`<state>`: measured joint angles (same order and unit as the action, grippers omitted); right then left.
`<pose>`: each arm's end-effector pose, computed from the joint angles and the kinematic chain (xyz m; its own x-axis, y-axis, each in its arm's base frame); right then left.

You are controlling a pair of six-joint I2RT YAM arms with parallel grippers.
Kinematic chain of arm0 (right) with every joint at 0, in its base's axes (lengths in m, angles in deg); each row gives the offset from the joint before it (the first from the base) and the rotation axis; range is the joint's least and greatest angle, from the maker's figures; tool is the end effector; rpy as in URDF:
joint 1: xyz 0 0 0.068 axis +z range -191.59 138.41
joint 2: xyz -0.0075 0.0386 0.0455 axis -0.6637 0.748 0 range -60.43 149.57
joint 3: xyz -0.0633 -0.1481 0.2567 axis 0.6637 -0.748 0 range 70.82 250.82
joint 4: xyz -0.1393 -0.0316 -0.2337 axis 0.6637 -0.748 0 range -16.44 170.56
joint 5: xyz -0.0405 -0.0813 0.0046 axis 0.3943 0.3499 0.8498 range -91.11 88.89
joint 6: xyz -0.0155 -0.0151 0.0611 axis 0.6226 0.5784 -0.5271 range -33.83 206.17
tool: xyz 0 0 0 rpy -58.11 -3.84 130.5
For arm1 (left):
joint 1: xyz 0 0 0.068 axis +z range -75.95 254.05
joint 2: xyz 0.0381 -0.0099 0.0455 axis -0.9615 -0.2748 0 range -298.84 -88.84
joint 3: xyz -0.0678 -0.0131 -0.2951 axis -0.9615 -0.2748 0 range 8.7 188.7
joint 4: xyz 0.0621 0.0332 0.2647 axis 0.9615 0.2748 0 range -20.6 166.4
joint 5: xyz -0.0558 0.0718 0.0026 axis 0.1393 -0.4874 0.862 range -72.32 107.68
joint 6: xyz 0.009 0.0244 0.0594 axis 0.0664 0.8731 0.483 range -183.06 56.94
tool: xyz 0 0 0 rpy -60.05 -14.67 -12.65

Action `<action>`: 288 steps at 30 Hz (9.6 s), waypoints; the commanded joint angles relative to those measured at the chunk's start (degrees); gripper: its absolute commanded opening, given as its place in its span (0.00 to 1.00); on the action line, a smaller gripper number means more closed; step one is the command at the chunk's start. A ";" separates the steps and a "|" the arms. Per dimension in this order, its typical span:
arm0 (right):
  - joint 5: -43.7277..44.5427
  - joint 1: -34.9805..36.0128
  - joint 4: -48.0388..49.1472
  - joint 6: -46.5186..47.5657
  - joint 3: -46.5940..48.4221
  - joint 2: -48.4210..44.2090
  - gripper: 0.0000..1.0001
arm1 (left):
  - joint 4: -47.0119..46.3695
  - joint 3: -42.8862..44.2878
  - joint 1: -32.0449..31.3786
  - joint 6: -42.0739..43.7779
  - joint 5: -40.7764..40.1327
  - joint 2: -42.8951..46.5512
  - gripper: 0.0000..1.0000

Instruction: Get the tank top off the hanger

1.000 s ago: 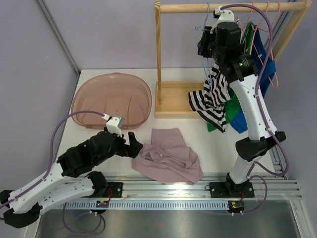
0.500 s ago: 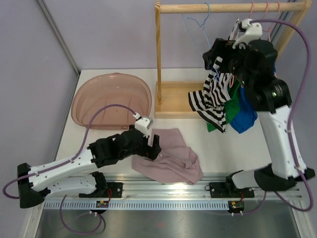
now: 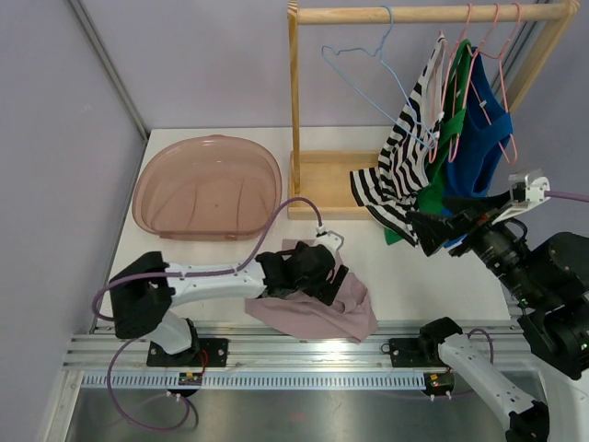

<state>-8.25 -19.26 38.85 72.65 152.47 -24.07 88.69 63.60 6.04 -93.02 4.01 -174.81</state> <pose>0.0396 0.0230 0.5219 -0.0589 0.2265 -0.9722 -0.4914 0.8411 0.2257 0.1347 -0.3015 0.2311 -0.6715 0.3671 -0.6436 0.5876 0.7930 -0.1608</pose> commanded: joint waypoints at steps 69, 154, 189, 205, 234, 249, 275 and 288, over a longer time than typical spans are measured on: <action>32.00 -0.27 -10.84 4.10 25.47 29.64 0.97 | 31.87 29.76 54.83 14.05 7.52 23.73 0.99; -37.32 -12.57 -5.51 -1.05 -15.26 10.67 0.00 | 10.86 -2.25 37.71 3.68 16.44 51.18 0.99; -40.33 11.69 15.44 -18.83 -25.93 -1.20 0.00 | 3.21 2.50 0.77 5.26 -24.73 31.22 0.20; -48.58 11.77 11.30 -4.95 -28.03 -6.91 0.00 | 34.85 9.18 9.80 -15.40 -46.28 42.02 0.00; -5.18 11.77 22.70 -9.96 -26.63 -5.50 0.00 | 6.18 -9.72 2.62 -1.41 -3.07 41.50 0.00; 15.57 11.77 -9.08 -5.13 -0.18 6.78 0.00 | 26.85 -1.55 2.71 -4.50 -14.81 46.51 0.99; -0.25 -9.40 -18.22 4.64 60.28 64.17 0.00 | 28.88 -3.39 2.62 2.62 -12.52 54.59 0.99; -5.60 -13.36 -18.67 2.09 73.13 77.99 0.00 | 29.75 -3.30 2.71 1.83 -13.66 51.27 0.99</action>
<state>-11.28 -32.55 20.49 75.25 223.72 54.07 120.36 59.97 8.80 -91.12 -8.32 -121.68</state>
